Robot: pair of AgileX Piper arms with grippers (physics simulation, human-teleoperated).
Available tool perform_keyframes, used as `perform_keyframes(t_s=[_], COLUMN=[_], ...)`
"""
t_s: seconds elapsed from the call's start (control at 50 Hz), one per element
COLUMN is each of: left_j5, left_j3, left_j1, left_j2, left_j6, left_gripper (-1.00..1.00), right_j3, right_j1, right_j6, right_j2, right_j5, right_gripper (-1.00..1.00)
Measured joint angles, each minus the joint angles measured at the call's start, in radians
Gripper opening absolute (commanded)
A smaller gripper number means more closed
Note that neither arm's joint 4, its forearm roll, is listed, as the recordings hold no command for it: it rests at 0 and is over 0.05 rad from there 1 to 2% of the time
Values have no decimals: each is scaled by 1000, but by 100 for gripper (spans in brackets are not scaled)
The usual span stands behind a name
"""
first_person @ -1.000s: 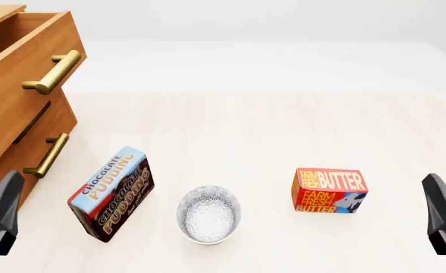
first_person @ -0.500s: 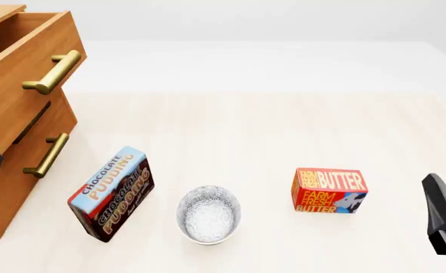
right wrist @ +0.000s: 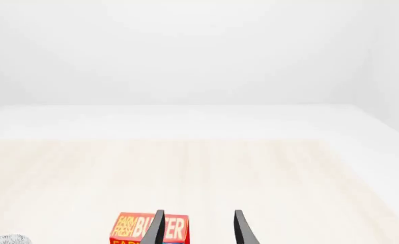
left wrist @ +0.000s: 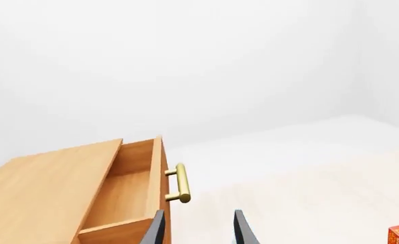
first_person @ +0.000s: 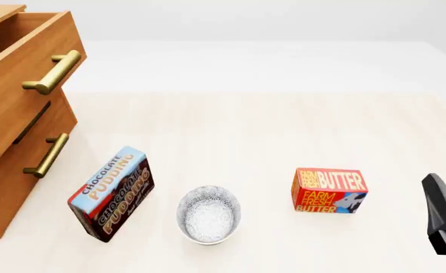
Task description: Put the bowl in the top drawer of the cabinet.
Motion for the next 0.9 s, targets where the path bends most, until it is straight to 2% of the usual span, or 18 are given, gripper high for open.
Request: perform_keyframes(t_s=[0.4,0.74,0.9], left_j5=[130,270,353], left_j3=[-206,-385,-490], left_j1=[-69,-134,-138], left_j2=[90,191,250], left_j6=[77,102,90], left_gripper=[100,100,100], right_j3=[0,0,0], right_j1=[0,0,0], right_j6=[0,0,0], right_j2=[0,0,0], right_j5=[0,0,0], right_gripper=[100,100,100])
